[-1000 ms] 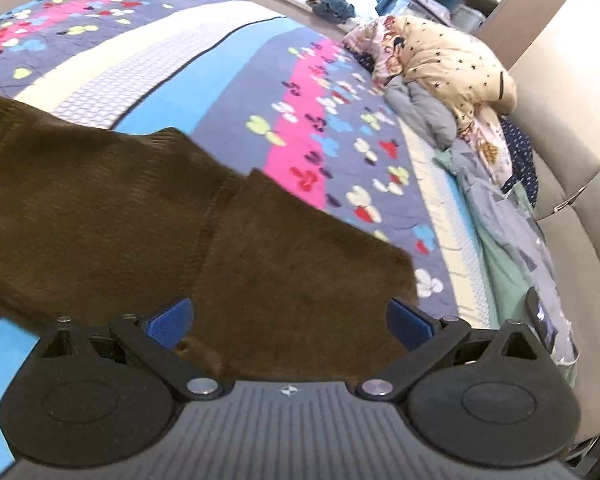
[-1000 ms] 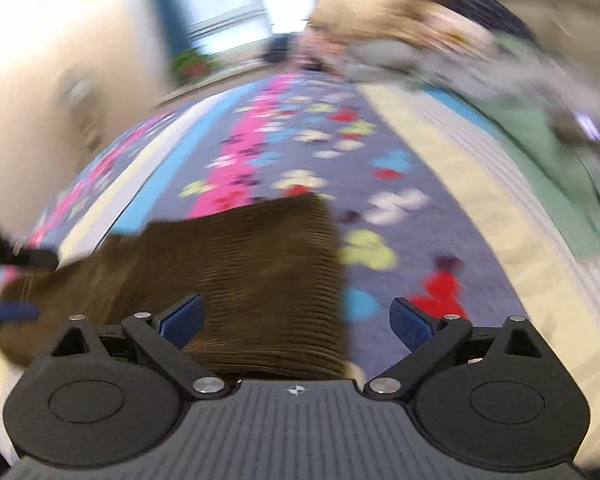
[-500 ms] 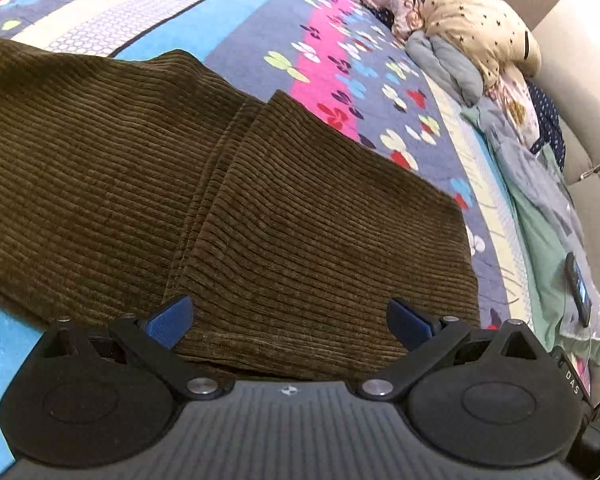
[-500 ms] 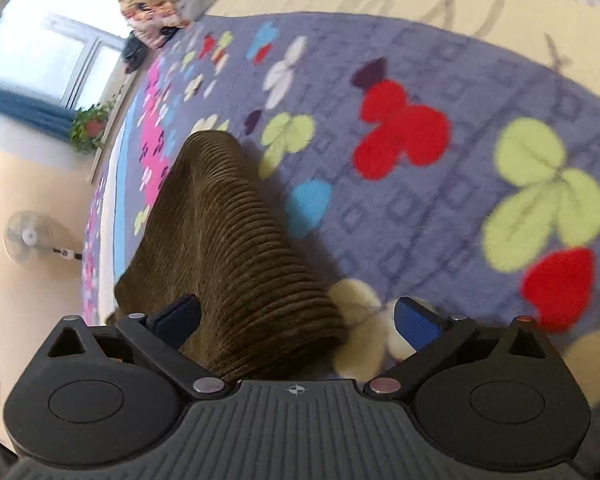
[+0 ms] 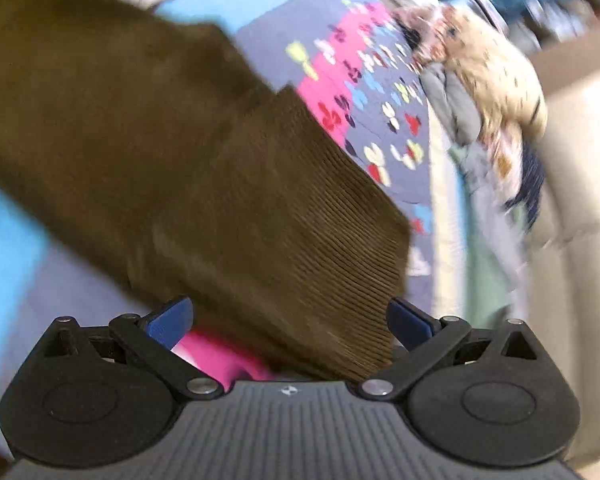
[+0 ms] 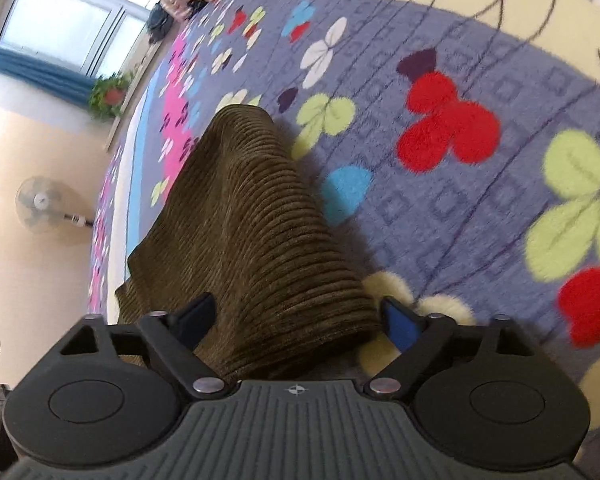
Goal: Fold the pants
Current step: 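Grasp the pants end with the right tool while the left tool approaches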
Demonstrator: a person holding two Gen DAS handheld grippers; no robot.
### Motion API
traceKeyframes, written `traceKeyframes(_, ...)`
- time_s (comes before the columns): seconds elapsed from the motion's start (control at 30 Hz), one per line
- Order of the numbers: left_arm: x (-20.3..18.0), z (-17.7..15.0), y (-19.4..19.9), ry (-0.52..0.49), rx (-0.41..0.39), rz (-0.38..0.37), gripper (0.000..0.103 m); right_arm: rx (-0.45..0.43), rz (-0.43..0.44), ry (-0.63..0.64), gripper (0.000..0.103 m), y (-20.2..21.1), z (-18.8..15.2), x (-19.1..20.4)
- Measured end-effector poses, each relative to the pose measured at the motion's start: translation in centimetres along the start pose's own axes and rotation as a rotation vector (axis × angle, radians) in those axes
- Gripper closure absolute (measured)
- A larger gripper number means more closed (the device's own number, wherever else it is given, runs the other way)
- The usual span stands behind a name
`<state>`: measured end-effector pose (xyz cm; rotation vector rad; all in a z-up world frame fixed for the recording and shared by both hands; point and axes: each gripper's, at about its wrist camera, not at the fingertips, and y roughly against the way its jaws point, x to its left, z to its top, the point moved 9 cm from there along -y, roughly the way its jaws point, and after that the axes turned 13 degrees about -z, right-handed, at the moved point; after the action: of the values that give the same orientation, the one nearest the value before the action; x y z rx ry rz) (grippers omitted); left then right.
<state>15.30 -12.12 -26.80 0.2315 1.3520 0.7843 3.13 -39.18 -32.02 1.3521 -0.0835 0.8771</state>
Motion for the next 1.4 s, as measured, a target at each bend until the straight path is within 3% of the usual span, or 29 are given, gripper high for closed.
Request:
traceKeyframes(0.1,0.2,-3.0,-1.4,0.106,0.035,-0.006,0.000,-0.037,-0.012,0.054,0.008,0.8,2.0,-1.0)
traceKeyframes(0.23,0.7,-6.2,-5.4,0.184,0.099,0.008,0.000,-0.007,-0.006,0.048,0.008,0.3,3.5,-2.1)
traceKeyframes(0.53,-0.8,-7.6,-12.4,0.212,0.128,0.027,0.000,0.031,0.054,0.128,0.005,-1.7,4.9,-0.3)
traceKeyframes(0.67,-1.2,-7.4,-14.5,0.190,0.123,0.073,0.000,0.054,0.074,0.148,0.005,-2.5,5.6,0.7)
traceKeyframes(0.83,-1.3,-7.6,-14.5,0.171,0.131,0.076,0.000,0.118,0.076,0.173,0.005,-2.9,5.4,1.4)
traceKeyframes(1.03,-0.4,-7.6,-13.4,0.252,0.177,0.029,0.000,0.226,0.134,0.132,0.005,-1.2,2.2,0.6)
traceKeyframes(1.2,0.2,-8.0,-11.9,0.291,0.176,0.013,0.000,0.233,0.115,0.124,0.004,-1.3,1.1,0.9)
traceKeyframes(1.4,0.7,-7.2,-9.6,0.310,0.153,-0.010,0.000,0.251,0.155,-0.006,0.005,-1.1,1.6,-0.3)
